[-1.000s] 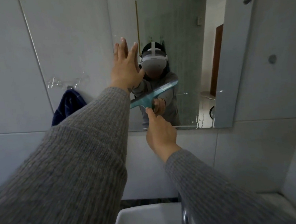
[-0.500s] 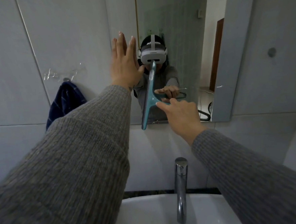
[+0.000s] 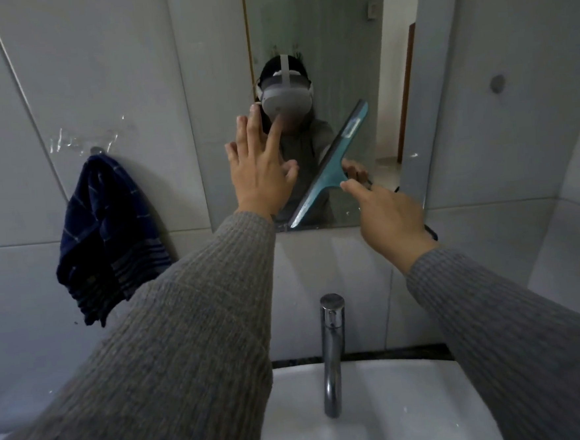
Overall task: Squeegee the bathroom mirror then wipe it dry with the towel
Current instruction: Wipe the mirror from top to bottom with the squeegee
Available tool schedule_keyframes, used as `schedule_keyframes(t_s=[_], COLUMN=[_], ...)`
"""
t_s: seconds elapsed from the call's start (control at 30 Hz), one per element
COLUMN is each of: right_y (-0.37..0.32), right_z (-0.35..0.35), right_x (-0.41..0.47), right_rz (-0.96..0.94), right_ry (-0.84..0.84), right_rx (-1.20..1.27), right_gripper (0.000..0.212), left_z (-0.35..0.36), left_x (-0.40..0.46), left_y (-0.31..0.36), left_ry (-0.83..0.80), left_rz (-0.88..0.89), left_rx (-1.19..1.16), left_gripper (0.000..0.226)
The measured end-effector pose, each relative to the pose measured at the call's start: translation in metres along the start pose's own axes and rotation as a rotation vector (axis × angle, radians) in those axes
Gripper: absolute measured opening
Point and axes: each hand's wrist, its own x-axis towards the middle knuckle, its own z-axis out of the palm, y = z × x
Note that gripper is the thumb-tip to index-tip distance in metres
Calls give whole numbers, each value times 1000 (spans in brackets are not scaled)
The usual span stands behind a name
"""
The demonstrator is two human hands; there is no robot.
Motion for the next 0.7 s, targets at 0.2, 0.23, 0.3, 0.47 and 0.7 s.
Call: schedule_keyframes(t_s=[0.2,0.23,0.3,0.47,0.7], right_y=[24,27,31,31,18], right_z=[7,10,16,30,40], right_x=[-12,-14,-20,-33,-44], right_rz=[136,171,238,312,442], right_ry=[-5,-19,-47,-77,-124], right_rx=[138,172,233,346,510], right_gripper=[64,64,65,61,55], left_z=[9,10,11,12,11], left_x=[5,5,5,5,5], left_y=[6,6,5,4,6], left_ry=[-26,-25,-20,-18,-16], left_rz=[-40,-41,-36,-30,-26], left_rx=[-14,-27,-43,-53,-59], left_gripper=[87,88,89,89,88])
